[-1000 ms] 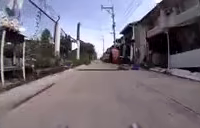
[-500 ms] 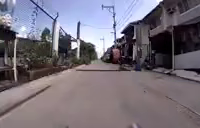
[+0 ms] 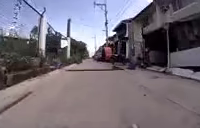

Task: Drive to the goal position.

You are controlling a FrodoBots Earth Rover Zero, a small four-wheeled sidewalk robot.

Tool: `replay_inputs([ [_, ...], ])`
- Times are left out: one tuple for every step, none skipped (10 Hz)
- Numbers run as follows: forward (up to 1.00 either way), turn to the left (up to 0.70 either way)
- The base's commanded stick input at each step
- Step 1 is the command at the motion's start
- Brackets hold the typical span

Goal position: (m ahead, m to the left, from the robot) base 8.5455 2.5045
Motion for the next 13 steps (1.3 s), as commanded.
replay_inputs([
  [0.91,0.01],
  [0.91,-0.29],
  [0.91,-0.07],
  [0.96,0.02],
  [0.98,0.02],
  [0.98,0.02],
  [0.99,0.02],
  [1.00,0.02],
  [1.00,0.02],
  [1.00,0.02],
  [1.00,0.02],
  [1.00,0.02],
  [1.00,0.02],
])
